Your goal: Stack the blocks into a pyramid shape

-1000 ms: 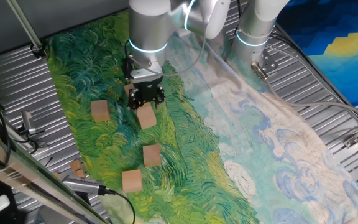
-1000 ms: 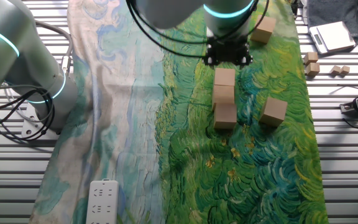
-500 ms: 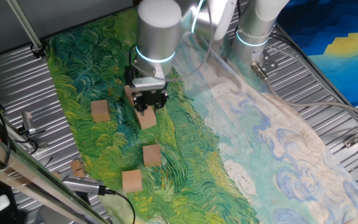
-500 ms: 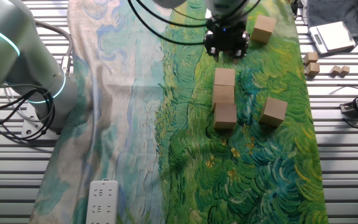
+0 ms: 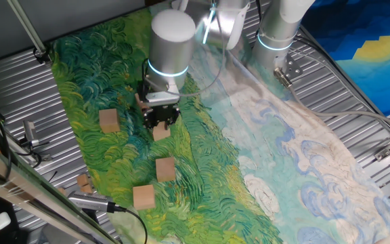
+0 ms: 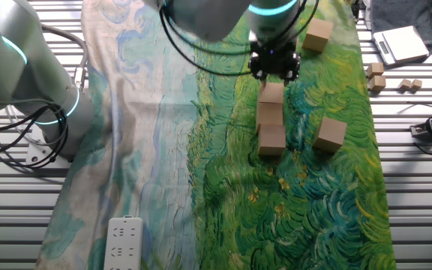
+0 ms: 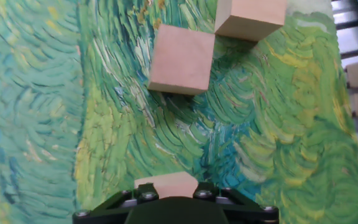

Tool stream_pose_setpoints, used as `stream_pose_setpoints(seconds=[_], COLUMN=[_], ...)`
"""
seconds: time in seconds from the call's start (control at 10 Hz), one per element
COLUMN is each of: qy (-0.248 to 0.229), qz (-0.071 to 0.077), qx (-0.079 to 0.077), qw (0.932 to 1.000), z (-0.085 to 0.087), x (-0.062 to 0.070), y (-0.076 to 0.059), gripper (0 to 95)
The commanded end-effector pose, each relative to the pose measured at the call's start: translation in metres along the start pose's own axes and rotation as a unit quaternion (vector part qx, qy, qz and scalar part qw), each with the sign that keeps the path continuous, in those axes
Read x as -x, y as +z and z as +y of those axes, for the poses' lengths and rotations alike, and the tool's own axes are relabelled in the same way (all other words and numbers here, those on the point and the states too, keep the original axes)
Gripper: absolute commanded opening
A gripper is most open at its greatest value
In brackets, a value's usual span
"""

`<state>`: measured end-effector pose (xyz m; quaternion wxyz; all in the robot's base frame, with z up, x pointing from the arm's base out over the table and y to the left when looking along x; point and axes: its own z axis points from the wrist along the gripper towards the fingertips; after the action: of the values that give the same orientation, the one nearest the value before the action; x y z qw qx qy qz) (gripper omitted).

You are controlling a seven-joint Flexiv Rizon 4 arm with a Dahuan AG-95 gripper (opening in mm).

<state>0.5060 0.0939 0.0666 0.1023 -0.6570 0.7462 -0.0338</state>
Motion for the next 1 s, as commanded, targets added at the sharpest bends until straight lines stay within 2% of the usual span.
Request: stream_pose_setpoints(seconds=[0.1, 0.4, 0.6, 0.7, 1.0], qy=[-0.016, -0.019, -0.022, -0.024, -0.029], qz=[-0.018, -0.017, -0.023, -0.026, -0.029], qx=[0.008, 0.006, -0.001, -0.002, -0.005], qw=[0.9997, 0.9997, 0.9995, 0.9994, 0.9991], z=[0.004, 0.005, 0.007, 0.008, 0.012], x=[0.002, 0.001, 0.0, 0.0, -0.002], y=[-0.001, -0.001, 0.003, 0.005, 0.009], gripper=[76.0, 76.0, 76.0, 95.0, 95.0])
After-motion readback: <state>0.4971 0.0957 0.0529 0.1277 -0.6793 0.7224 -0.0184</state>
